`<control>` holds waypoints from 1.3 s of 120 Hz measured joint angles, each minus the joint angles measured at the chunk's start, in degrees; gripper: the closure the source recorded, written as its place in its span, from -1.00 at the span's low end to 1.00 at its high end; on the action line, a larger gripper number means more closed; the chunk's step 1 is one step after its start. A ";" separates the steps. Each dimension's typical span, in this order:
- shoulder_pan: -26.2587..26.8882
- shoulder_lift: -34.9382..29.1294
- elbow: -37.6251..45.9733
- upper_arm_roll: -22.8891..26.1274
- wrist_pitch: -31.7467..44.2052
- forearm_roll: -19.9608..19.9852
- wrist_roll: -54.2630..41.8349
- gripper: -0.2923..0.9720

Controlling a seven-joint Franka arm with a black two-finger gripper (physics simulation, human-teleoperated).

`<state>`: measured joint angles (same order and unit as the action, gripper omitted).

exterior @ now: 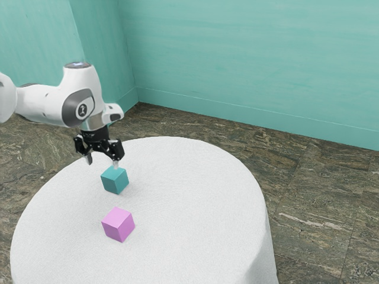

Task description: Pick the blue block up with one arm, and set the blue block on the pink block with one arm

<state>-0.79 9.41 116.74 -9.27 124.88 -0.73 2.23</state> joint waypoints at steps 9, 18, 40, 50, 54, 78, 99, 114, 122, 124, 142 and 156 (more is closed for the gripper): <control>-0.33 1.31 -0.06 -0.01 2.10 1.07 -1.21 -0.54; -1.07 2.63 -0.11 0.03 3.95 1.69 -2.29 -0.54; -2.13 5.75 -0.61 0.28 7.33 2.30 -5.03 -0.54; -2.18 7.03 -0.81 0.42 8.67 3.21 -6.21 -0.54; -2.19 7.33 -0.88 0.45 9.09 3.51 -6.66 -0.54; -2.53 9.35 -2.99 0.62 10.55 4.26 -8.95 -0.54; -3.42 11.32 -3.66 1.26 11.06 4.78 -10.62 -0.54; -3.66 12.29 -3.68 1.74 11.74 5.16 -11.55 -0.54; -3.92 12.96 -3.69 2.13 12.10 5.56 -11.98 -0.54; -4.06 13.08 -3.68 2.22 12.18 5.66 -12.08 -0.54; -4.59 13.83 -3.56 2.56 12.66 6.91 -12.92 -0.54; -4.65 14.59 -3.51 2.59 12.85 7.71 -13.47 -0.54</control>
<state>-5.44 24.00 113.23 -6.68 137.73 6.98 -11.24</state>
